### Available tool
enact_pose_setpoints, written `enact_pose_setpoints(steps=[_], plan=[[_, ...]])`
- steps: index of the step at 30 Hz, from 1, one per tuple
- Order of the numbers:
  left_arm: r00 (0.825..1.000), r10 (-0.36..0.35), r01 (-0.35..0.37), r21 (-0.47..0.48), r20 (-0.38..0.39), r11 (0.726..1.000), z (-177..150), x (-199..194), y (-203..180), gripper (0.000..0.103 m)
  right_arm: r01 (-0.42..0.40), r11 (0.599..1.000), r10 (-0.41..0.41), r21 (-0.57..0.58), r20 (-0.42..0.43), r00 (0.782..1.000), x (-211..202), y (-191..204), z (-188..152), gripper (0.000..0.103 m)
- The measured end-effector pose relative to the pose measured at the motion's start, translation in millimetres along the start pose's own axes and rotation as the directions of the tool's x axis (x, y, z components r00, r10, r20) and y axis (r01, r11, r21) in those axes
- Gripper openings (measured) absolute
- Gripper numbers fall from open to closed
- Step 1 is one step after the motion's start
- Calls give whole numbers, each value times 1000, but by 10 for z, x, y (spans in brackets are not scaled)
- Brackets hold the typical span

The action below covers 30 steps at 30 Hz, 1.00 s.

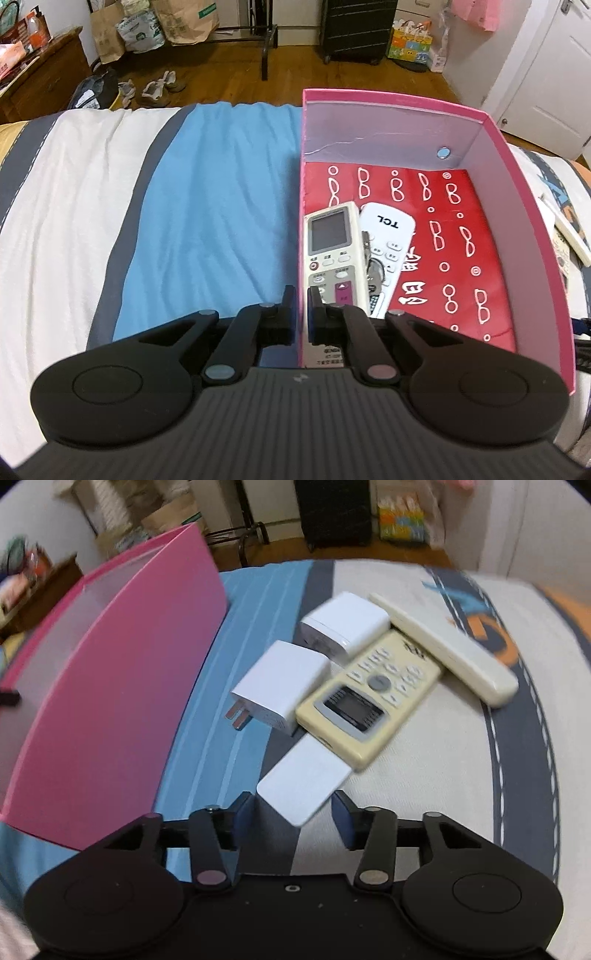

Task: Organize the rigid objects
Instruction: 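Move the right tool to the flat white card and grasp it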

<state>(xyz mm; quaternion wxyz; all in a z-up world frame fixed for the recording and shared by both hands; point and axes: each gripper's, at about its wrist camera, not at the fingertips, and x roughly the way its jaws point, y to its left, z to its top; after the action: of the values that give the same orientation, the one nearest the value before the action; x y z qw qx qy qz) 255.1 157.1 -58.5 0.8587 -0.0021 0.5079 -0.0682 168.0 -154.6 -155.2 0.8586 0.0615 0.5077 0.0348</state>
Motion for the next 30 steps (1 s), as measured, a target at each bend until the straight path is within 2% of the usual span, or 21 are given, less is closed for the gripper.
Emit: enact_pose_setpoints(steps=[3,7,8,10,18,23,26,28,30], plan=[[1000,6,-6,8,6,1000,-1,-6,-8,5,-8,1000,8,16,17,1000,53,40,21,73],[1000,25,-25,5,-13,1000,0,49,3,5,13,998,-16,64,51,999,98,28,54,73],[1000,22,-22,2,-13,1000,2,54,5,5,9,997,-14,77,59,998,84,9,50,72],[1000,19,-19,-3,-6,1000,2,45,11,5,17,994,-24,104,69,997,83,-30,47,62],[1000,-6,7,-31,26,999,0,-6,49,2,19,998,-22,52,52,998,-34,-38,-34,51],[1000,-13,14,-41,25,999,9,-7,68,2,-45,998,45,37,7,999,-169,-41,-185,50],[1000,-2,3,-33,28,999,4,-6,54,2,-77,997,76,-14,-36,996,-220,18,-277,50],[1000,0,1,-34,27,999,6,-2,53,2,-71,997,70,-28,-46,996,-235,41,-290,51],[1000,0,1,-38,26,999,4,0,55,2,-90,996,90,11,-43,995,-227,3,-265,63]])
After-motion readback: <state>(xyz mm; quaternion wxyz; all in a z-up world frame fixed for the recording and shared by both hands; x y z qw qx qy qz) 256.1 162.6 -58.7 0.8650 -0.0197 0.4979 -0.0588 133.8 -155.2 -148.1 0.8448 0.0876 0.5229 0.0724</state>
